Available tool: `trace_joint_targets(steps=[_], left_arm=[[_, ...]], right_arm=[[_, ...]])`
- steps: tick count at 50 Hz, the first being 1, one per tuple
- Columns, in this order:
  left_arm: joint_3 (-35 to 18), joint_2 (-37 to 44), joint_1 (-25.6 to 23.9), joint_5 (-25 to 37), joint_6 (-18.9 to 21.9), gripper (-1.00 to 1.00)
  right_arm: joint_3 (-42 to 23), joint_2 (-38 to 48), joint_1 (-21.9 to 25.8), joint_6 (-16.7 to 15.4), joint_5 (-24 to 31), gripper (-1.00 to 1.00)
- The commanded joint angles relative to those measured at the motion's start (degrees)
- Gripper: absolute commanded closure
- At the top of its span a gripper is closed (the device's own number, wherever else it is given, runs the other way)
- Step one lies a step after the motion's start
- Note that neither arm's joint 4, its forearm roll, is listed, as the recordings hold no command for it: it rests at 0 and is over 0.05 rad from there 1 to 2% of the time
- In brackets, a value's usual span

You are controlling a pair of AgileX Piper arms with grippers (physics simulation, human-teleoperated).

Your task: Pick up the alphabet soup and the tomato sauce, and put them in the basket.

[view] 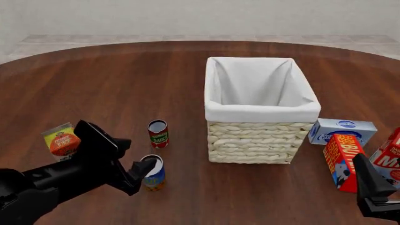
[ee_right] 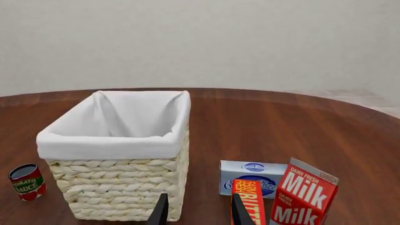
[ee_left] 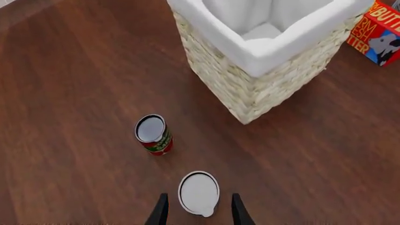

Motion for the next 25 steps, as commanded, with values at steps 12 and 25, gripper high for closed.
trace_joint_targets(steps=[12, 25], left_arm=[[1.3, 7.4, -0.2, -6.6, -0.1, -1.0], [3.0, 10.4, -0.4, -10.6, -0.3, -1.0]], right_arm=[[0.0, 0.2, -0.1, 0.1, -0.1, -1.0], [0.0, 0.3, -0.2, 0.2, -0.2, -1.0]])
